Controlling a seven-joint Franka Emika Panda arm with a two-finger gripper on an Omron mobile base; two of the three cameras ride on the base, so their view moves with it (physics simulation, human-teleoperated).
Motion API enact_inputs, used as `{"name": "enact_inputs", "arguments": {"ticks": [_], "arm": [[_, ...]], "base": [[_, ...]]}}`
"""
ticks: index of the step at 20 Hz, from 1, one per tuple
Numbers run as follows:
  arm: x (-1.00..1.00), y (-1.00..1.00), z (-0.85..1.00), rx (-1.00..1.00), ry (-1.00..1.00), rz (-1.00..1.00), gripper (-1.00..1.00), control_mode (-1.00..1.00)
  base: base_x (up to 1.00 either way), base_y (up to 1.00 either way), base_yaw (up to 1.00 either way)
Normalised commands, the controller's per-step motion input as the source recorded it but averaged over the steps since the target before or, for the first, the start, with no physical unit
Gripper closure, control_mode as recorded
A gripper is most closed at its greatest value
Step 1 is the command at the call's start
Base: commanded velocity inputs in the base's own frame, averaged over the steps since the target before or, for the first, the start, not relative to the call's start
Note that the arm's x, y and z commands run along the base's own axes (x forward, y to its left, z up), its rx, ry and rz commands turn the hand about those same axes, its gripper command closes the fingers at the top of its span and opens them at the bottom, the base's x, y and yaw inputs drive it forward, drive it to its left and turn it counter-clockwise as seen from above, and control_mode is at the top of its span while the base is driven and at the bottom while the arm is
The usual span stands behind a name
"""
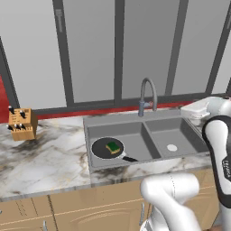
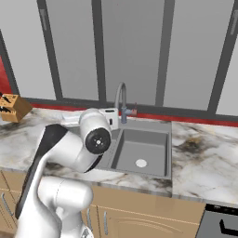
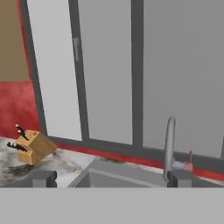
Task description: Pick the pan and sponge and place them into the sink. Then turn on the water.
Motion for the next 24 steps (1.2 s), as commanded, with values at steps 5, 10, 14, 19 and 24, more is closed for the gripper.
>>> {"name": "enact_inputs", "arguments": {"ticks": [5, 10, 14, 19, 24], "arm": [[0.00, -0.42, 0.10, 0.06, -0.03, 0.03, -1.00, -1.00], [0.02, -0.37, 0.06, 0.06, -0.06, 0.06, -1.00, -1.00], [0.04, -0.35, 0.01, 0.05, -0.08, 0.08, -1.00, -1.00], [0.17, -0.33, -0.04, 0.06, -0.04, 0.07, -1.00, -1.00], [0.38, -0.20, -0.12, 0.04, -0.01, 0.10, -1.00, -1.00]], "base": [[0.00, 0.00, 0.00], [0.00, 0.00, 0.00], [0.00, 0.00, 0.00], [0.00, 0.00, 0.00], [0.00, 0.00, 0.00]]}}
